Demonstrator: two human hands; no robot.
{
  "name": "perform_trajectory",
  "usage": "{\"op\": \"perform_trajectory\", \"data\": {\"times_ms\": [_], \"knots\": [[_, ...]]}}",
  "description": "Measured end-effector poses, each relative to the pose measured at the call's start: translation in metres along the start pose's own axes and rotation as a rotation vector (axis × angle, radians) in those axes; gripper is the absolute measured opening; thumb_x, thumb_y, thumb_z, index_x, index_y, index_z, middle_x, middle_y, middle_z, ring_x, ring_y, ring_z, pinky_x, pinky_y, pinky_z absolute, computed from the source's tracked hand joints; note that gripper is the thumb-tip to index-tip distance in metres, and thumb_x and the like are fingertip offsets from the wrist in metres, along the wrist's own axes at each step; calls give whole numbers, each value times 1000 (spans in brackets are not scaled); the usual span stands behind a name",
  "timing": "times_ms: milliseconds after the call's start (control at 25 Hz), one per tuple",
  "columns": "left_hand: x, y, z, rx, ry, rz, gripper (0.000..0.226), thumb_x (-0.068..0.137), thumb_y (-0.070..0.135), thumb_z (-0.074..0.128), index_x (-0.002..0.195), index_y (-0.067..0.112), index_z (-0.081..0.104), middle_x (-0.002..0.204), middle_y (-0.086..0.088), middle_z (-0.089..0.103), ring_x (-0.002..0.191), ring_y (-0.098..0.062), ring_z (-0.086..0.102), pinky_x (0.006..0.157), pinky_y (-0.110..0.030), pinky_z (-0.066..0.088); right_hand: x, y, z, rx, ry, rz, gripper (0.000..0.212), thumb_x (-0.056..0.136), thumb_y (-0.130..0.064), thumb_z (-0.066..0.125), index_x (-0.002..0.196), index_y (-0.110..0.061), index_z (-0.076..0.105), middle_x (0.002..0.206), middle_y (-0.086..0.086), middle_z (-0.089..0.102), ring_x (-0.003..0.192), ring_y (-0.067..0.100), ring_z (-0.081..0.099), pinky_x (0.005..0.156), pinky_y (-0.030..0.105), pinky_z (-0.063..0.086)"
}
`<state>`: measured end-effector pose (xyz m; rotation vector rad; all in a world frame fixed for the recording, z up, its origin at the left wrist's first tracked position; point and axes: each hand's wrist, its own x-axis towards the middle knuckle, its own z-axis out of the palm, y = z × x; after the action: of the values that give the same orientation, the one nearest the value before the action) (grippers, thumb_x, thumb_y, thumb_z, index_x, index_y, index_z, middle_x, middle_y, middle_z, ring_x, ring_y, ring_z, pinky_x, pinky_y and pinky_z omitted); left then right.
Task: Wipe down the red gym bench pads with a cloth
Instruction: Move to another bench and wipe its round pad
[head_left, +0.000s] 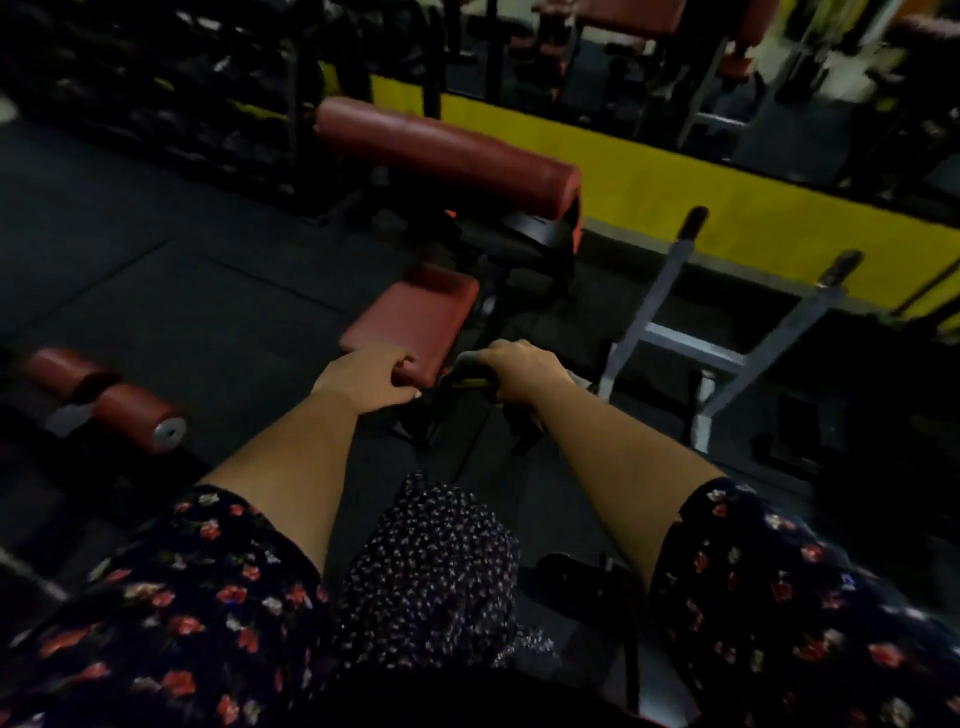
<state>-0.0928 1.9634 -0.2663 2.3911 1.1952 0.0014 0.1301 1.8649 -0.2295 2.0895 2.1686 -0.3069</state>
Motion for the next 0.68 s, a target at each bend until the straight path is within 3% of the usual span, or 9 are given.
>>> {"op": "perform_trajectory", "data": {"times_ms": [240, 320, 680], "knots": [[44, -131, -56, -46, 82, -192, 59, 85, 47, 68, 138, 32, 48, 125, 2, 51, 116, -19, 53, 97, -44, 48, 177, -64, -19, 17, -9, -132, 61, 85, -17, 61, 133, -51, 46, 127, 1, 54, 116, 31, 52, 83, 40, 49], [42, -174, -78, -69, 96, -250, 60, 84, 47, 68, 138, 32, 48, 125, 2, 53, 116, -19, 54, 97, -44, 48, 229, -100, -27, 44, -29, -201, 60, 84, -16, 59, 131, -51, 47, 125, 1, 54, 116, 30, 52, 80, 37, 47], [-19, -310, -126, -77, 163, -608, 60, 86, 47, 67, 139, 31, 46, 132, 5, 51, 122, -18, 51, 96, -36, 45, 356, -253, -53, -101, -107, -518, 60, 91, -15, 57, 137, -50, 42, 127, 0, 49, 117, 29, 48, 73, 38, 39]]}}
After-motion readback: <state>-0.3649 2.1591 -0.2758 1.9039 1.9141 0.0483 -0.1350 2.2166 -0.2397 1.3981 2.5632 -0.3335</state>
